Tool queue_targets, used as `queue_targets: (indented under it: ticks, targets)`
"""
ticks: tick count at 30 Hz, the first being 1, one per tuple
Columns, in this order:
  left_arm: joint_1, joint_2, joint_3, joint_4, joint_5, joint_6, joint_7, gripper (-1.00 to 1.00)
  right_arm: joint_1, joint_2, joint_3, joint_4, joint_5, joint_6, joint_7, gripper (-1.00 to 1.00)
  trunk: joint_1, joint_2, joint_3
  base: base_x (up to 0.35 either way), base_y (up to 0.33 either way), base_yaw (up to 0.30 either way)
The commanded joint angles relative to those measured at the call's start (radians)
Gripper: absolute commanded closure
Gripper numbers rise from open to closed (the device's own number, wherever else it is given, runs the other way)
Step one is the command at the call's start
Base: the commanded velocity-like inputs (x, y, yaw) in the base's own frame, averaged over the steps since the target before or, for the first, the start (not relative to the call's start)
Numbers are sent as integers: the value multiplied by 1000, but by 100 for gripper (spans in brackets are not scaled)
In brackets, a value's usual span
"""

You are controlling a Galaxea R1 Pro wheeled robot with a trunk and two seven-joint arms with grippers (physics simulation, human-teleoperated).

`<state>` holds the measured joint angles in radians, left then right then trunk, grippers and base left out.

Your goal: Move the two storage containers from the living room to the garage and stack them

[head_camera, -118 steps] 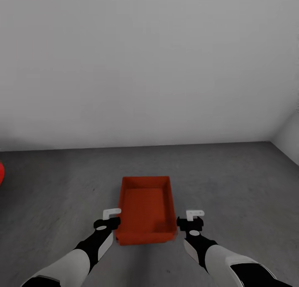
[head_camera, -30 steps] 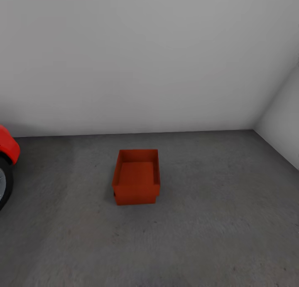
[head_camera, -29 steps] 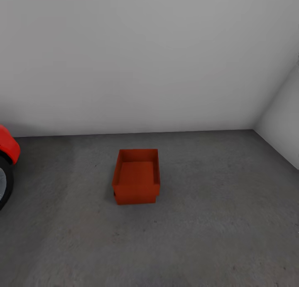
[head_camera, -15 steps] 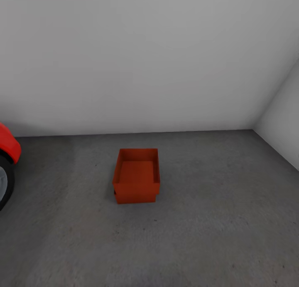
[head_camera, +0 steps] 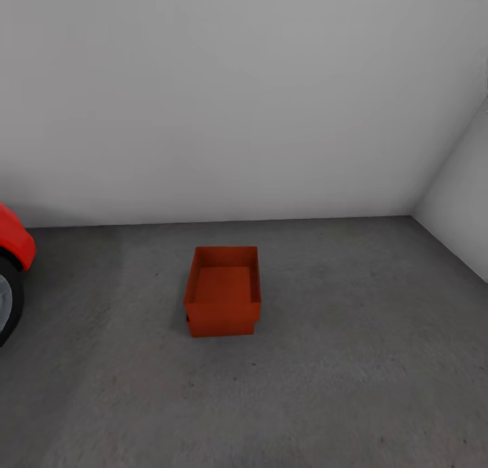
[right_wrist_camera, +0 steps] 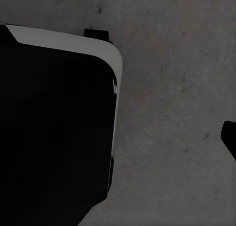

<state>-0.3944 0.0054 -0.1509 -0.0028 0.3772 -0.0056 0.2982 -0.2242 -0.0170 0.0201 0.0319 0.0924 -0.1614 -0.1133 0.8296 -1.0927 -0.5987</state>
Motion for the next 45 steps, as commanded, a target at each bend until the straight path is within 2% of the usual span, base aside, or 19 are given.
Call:
queue_targets:
  ticks: [1, 17, 25, 45]
  targets:
    - [0, 0, -9, 0, 9, -1, 2, -100, -1, 0, 1, 3, 10, -4, -5, -100, 0, 0, 1, 0, 0, 0]
    - [0, -1, -8, 0, 9, -1, 2, -100, -1, 0, 1, 3, 12, -3, -4, -100, 0, 0, 27, 0, 0, 0]
    - [0, -1, -9, 0, 9, -1, 2, -100, -1, 0, 0, 3, 9, 18, 23, -100, 0, 0, 40, 0, 0, 0]
    - [-1, -1, -8, 0, 9, -1, 2, -100, 23, 0, 0, 3, 4, -6, 26, -100, 0, 0, 72, 0, 0, 0]
